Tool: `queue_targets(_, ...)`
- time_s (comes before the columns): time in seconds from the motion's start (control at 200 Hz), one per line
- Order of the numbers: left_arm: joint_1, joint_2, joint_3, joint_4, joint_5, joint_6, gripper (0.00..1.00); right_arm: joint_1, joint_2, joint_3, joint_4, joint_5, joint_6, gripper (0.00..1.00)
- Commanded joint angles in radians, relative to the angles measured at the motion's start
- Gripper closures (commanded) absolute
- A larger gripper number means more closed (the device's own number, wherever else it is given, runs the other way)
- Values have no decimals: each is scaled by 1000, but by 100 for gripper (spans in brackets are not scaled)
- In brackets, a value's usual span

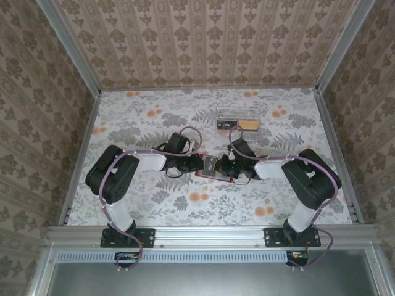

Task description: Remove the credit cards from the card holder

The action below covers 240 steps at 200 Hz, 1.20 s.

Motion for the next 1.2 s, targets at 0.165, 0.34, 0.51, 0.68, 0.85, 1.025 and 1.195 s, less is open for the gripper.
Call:
queue_targets(0.165, -4, 27, 10, -60, -21, 18, 90, -34, -53, -79, 17, 9, 10, 100)
queue_targets(0.34, 3, 28, 6, -65, -25, 17, 90, -65, -107, -130, 11, 6, 5, 100)
queue_targets(0.51, 2, 24, 12, -68, -22, 20, 91, -86, -192, -158, -37, 5, -10, 100)
queue_targets(0.68, 2, 20, 20, -70, -17, 23, 90, -116, -345, -175, -175, 18, -60, 100)
queue_targets(0.85, 1, 3, 31, -64, -4, 20, 89, -134, -532, -146, -380, 46, -152, 100)
queue_targets(1.025, -7, -63, 50, -70, -13, 23, 74, -135, -634, -1, -633, 139, -337, 100)
queue_targets(1.195, -7, -180, 35, -78, -52, 19, 41, -121, -587, 220, -799, 202, -535, 100)
